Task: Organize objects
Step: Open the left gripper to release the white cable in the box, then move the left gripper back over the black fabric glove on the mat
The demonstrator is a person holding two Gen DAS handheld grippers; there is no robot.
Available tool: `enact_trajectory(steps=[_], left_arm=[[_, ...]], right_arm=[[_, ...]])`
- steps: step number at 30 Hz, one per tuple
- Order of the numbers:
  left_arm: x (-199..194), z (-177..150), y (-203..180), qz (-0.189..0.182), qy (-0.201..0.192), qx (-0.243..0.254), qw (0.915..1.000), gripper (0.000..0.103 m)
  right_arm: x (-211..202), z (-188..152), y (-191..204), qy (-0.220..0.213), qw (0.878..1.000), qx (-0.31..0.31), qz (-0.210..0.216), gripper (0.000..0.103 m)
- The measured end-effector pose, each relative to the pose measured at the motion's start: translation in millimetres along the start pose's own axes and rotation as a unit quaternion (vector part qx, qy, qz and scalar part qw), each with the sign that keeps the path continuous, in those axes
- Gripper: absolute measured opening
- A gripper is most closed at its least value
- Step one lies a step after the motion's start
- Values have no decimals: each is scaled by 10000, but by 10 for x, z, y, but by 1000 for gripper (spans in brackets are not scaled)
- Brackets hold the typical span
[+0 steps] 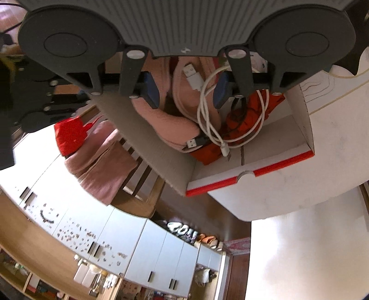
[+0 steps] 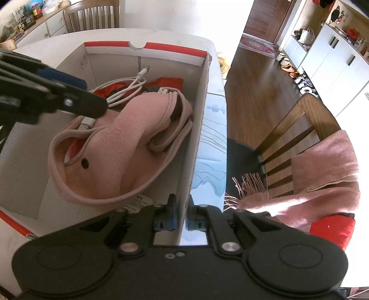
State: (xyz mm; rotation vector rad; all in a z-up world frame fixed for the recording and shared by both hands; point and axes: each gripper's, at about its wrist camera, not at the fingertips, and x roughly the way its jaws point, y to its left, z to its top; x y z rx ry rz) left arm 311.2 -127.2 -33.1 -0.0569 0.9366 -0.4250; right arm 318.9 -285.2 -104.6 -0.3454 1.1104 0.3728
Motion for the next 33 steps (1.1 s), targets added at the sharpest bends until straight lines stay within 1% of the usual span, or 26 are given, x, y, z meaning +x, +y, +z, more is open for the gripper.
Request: enact_trajectory(steps=[3,5,11,13,16,22,26,28,30,32,33], left_arm=[[-145,-7,-17,-34,-155,-53,9999,50],[-231,-18,-29,21,-238,-70,9997,53],[-504,-73,15,171,-523,-208,9983,65],[-580,-101,52,235,-594,-266,9976,72],[-692,-166,115,336,-674,-323,9966,75],[-863,-336,327,606,-733,-549,9939,82],[-949,-462,525,757,-735,-771,9914,84],[-974,-533,640,860,-700,-877,9900,88],[-992,-602,746,916,-685,-945,9889,89],[-980,-658,842,998,-618,-1007,9880,95],[-966,-686,891,1075,-577,-1038,9871,101]], right_arm=[[-16,-13,1,-4,10000,-7,-2,6],[-17,-14,1,-6,10000,-11,-4,6],[-30,-31,-3,-16,10000,-24,25,7],[-30,-32,-3,-17,10000,-24,26,7],[-31,-31,-5,-16,10000,-27,27,8],[-34,-27,4,-9,10000,-34,39,8],[-34,-25,5,-8,10000,-33,47,9],[-32,-19,15,-6,10000,-41,50,9],[-31,-20,15,-5,10000,-40,53,10],[-30,-15,22,-4,10000,-50,52,10],[-32,-14,24,-2,10000,-53,54,10]])
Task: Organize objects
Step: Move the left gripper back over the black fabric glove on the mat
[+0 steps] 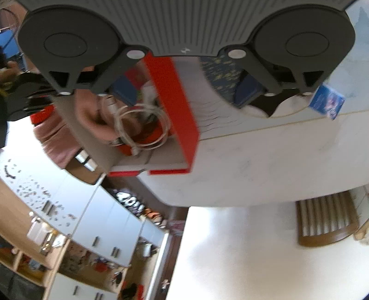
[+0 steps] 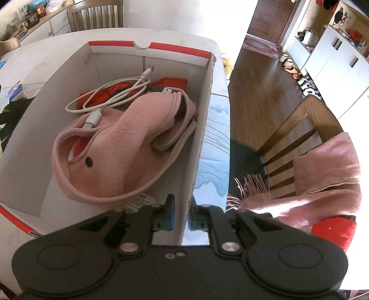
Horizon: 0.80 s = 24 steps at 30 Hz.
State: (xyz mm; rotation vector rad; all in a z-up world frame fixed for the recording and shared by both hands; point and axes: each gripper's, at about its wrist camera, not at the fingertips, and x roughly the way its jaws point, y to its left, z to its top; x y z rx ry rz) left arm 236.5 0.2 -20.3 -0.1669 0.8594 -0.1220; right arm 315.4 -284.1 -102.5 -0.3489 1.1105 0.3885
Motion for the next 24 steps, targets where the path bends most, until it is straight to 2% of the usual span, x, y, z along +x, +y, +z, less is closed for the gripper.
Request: enact_trajectory(steps=[6,12,19,24], left_arm=[[148,-104,246,429,103,-5,9990,103],[415,-148,447,778,320,388,9957,103],[755,-103,559,859,634,725,9916,103],[1028,-90,651,884,1006,886,9870,103]], right_arm=[[0,0,-2,5,10000,0,9,11],[1,-4,0,12,10000,6,3,11],[-5,-7,-12,43,10000,20,-4,11],[11,-1,-18,82,10000,45,-18,11]])
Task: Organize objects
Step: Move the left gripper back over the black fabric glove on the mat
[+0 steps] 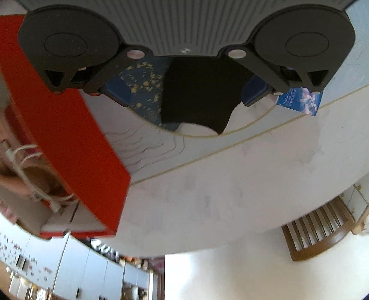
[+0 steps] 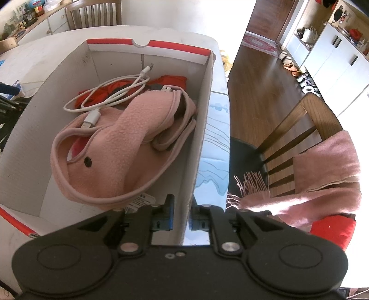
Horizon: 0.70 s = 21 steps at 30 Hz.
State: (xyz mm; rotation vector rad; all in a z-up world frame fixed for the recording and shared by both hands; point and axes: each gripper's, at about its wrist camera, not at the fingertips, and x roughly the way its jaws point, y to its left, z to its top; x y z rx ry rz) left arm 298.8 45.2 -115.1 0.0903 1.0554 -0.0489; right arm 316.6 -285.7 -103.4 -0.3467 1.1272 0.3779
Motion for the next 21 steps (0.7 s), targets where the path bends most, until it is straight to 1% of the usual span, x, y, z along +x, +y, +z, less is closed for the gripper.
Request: enact_trajectory(steps=[2,11,16,21], left_arm=[[90,12,26,66,127,36,9999,103],[357,72,150,52,425,-4,9991,103],[450,69,154,62,492,42,9988,103],[471,76,234,-59,494,-189,9986,102]], right_arm=[[4,2,-1,17,10000,5,-1,11],[51,21,6,111,9999,35,-33,11],[58,23,3,137,9999,66,-35,11],[69,21,18,164,9998,85,-46,11]])
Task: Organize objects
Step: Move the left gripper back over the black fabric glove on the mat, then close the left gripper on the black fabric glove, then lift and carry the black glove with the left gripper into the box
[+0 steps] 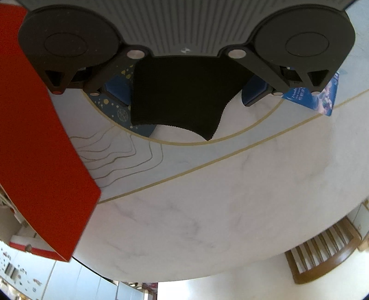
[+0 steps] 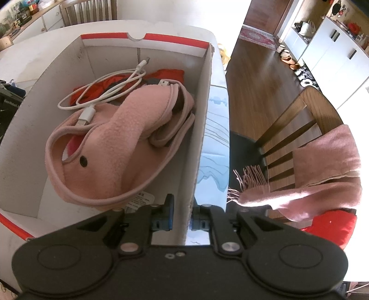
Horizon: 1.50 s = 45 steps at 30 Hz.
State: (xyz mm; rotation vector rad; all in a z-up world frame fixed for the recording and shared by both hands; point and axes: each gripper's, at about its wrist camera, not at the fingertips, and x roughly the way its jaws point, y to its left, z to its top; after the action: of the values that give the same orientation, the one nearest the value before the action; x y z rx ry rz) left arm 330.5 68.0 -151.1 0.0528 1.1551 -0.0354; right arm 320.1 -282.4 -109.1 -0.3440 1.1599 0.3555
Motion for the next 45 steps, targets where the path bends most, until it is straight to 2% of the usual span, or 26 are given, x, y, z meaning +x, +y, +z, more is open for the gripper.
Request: enact_trajectory(steps=[5,8,11,15,19,29,39,45], left_arm=[[-20,-20,30,-43,-44,-66,10000,99],[-64,-30,50,-30,-96,-114,9999,88],[-108,-34,59,-16,-149,-145,9998,69],[-106,-18,30,-39,-146,-179,9997,36],[-157,-53,20,-103,-93,-265,9996,24],[-614,-204,-80,-663,-348,-459,9961,16],[-1453,-370,-281,-1147,-1081,-603,9857,12],[-1926,-286,-552,-1516,-1647,-380,9739,12]], right_arm=[[1,2,-7,3,10000,6,3,11],[0,2,-9,1,10000,5,3,11],[0,2,-7,1,10000,4,2,11],[-3,6,-13,-8,10000,-3,4,11],[-18,10,4,-25,10000,-22,-4,10],[-21,7,5,-48,10000,-36,-6,8],[-20,4,6,-63,10000,-42,17,8],[-17,-2,9,-74,9999,-76,11,8]])
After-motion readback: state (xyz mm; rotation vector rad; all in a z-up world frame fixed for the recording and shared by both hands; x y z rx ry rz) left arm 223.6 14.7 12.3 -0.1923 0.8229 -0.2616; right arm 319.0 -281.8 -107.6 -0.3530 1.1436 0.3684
